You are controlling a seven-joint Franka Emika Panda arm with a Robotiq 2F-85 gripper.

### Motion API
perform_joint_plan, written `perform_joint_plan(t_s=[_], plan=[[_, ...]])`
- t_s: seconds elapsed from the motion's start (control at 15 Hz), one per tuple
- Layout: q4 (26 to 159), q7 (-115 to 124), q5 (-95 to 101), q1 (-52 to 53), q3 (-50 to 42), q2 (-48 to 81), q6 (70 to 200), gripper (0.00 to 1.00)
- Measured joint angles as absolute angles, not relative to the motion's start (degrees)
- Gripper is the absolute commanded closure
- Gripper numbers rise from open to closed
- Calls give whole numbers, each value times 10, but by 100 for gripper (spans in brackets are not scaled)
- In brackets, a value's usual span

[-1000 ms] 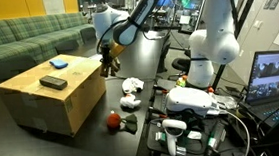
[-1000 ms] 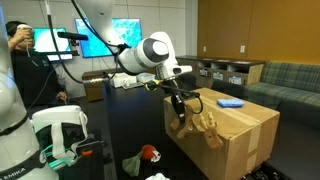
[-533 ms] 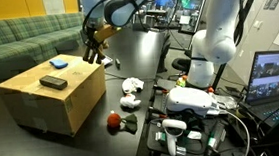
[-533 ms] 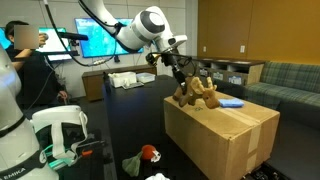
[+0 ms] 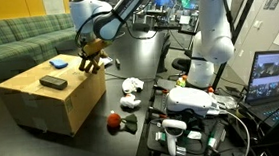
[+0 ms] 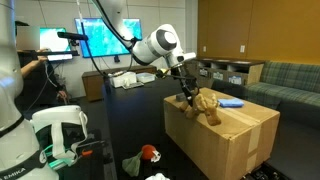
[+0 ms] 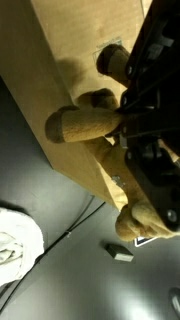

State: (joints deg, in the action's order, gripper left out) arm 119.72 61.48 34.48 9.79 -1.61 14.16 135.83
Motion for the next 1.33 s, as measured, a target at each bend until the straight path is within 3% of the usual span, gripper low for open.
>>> perform_joint_plan(t_s=[0.47,1.33], plan=[[1157,676,345,101,-36,232,1414,98],[1083,781,384,129,-69,219,1453,98]])
